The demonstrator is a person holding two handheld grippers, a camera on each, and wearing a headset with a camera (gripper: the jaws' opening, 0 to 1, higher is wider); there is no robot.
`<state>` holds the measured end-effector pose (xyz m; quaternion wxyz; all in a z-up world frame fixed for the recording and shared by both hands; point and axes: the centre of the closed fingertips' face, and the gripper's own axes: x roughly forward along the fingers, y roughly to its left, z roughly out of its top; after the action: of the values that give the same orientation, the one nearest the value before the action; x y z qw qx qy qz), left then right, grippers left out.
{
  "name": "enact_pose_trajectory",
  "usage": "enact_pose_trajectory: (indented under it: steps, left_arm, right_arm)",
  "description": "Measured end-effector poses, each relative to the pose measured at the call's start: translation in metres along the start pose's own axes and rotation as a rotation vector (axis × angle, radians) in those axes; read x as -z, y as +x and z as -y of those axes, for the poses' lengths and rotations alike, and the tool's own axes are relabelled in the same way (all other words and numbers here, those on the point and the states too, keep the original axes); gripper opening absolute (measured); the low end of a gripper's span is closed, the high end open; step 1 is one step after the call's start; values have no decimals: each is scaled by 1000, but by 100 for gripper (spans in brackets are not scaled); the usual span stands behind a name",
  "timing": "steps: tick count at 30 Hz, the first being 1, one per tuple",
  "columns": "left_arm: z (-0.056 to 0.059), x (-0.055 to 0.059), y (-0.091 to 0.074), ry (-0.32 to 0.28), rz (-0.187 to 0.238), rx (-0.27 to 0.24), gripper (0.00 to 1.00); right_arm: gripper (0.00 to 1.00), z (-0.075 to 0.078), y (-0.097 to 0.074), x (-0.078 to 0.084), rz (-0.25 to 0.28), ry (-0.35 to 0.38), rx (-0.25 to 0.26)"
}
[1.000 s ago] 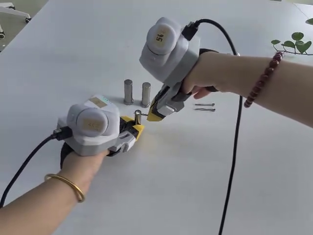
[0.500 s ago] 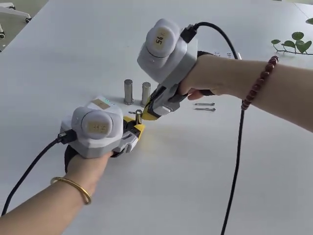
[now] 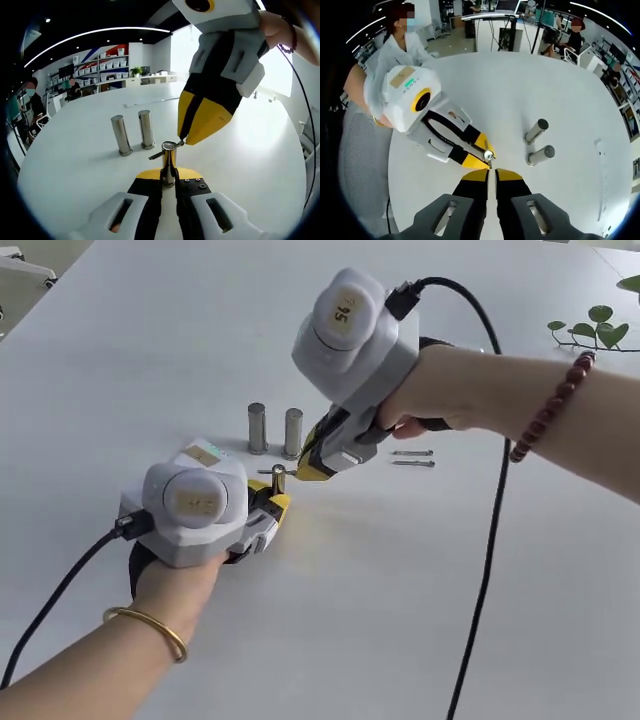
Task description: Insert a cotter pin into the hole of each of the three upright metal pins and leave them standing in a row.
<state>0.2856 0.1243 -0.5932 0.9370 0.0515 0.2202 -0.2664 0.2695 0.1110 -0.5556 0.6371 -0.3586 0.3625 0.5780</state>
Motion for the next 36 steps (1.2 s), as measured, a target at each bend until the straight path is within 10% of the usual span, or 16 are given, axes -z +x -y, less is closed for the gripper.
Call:
enact_pose_trajectory:
  steps: [21,36]
  left_arm:
    - [1,0,1,-8,7,4,7]
    - [2,0,0,-5,6,4,7]
  right_arm:
    - [2,-4,2,-4,16,31,-23]
    - [6,-4,12,-17,124,57,-18]
